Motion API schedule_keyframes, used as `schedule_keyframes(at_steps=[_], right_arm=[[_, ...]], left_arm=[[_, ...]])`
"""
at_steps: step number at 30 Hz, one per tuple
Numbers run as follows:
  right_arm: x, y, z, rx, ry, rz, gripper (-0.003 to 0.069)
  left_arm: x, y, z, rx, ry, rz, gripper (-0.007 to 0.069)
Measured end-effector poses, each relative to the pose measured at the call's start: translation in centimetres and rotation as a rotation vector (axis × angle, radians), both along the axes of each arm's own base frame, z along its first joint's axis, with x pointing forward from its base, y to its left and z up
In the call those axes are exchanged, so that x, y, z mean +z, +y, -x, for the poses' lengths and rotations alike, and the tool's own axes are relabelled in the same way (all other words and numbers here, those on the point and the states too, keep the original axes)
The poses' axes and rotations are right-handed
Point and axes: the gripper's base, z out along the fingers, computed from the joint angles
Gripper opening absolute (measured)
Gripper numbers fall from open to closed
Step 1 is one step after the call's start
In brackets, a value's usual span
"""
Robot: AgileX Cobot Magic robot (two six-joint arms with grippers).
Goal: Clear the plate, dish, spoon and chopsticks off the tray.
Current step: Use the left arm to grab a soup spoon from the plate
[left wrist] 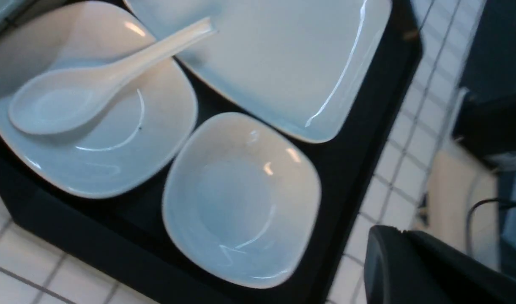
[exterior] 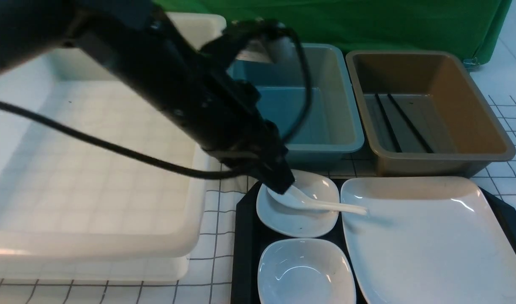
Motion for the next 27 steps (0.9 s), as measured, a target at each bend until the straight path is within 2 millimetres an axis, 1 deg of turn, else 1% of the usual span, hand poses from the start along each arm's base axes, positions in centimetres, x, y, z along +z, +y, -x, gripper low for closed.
schedule_keyframes(at_steps=[1, 4, 5, 6, 7, 8, 9, 10, 11, 12, 15, 17, 18, 19, 20, 21, 27], right_arm=[[0.0, 0.0, 0.0, 0.0, 0.0, 0.0, 0.0077], [0.0, 0.0, 0.0, 0.0, 0.0, 0.0, 0.0083], [0.0, 0.0, 0.0, 0.0, 0.0, 0.0, 0.0083], [0.0, 0.0, 0.0, 0.0, -0.001, 0.0, 0.0087], [0.0, 0.0, 0.0, 0.0, -0.001, 0.0, 0.0088], [0.0, 0.0, 0.0, 0.0, -0.001, 0.0, 0.009], [0.0, 0.0, 0.0, 0.0, -0.001, 0.0, 0.0092], [0.0, 0.0, 0.0, 0.0, -0.001, 0.0, 0.0092], [0.0, 0.0, 0.0, 0.0, -0.001, 0.0, 0.0096], [0.0, 0.0, 0.0, 0.0, -0.001, 0.0, 0.0099], [0.0, 0.0, 0.0, 0.0, -0.001, 0.0, 0.0104], [0.0, 0.0, 0.0, 0.0, -0.001, 0.0, 0.0107], [0.0, 0.0, 0.0, 0.0, -0.001, 0.0, 0.0108], [0.0, 0.0, 0.0, 0.0, -0.001, 0.0, 0.0108], [0.0, 0.0, 0.0, 0.0, -0.001, 0.0, 0.0111], [0.0, 0.0, 0.0, 0.0, -0.001, 0.0, 0.0113], [0.0, 0.0, 0.0, 0.0, -0.001, 0.0, 0.0123]], left_arm=[[-0.1, -0.8, -0.4, -0.019, -0.027, -0.027, 0.0071], [-1.5, -4.1, -2.6, -0.087, -0.099, -0.116, 0.0128], [-2.0, -4.5, -2.8, -0.097, -0.099, -0.128, 0.0137], [-2.6, -6.1, -3.8, -0.152, -0.15, -0.14, 0.0177], [-3.3, -6.8, -4.2, -0.186, -0.164, -0.148, 0.02], [-3.5, -7.1, -4.4, -0.201, -0.174, -0.149, 0.0212], [-4.5, -8.4, -5.1, -0.276, -0.221, -0.153, 0.0263], [-4.3, -8.5, -5.1, -0.276, -0.228, -0.15, 0.0263], [-5.4, -9.5, -5.7, -0.367, -0.28, -0.158, 0.0315], [-6.2, -10.1, -5.9, -0.428, -0.317, -0.163, 0.0347], [-8.4, -11.4, -6.7, -0.615, -0.443, -0.176, 0.0425], [-9.6, -11.9, -7.1, -0.697, -0.517, -0.189, 0.0453], [-10.3, -12.2, -7.3, -0.712, -0.534, -0.192, 0.046], [-10.4, -12.3, -7.4, -0.715, -0.543, -0.192, 0.0461], [-11.3, -12.5, -7.8, -0.724, -0.561, -0.198, 0.0463], [-11.7, -12.5, -7.9, -0.73, -0.562, -0.203, 0.0463], [-13.8, -12.8, -8.0, -0.746, -0.512, -0.21, 0.0442]])
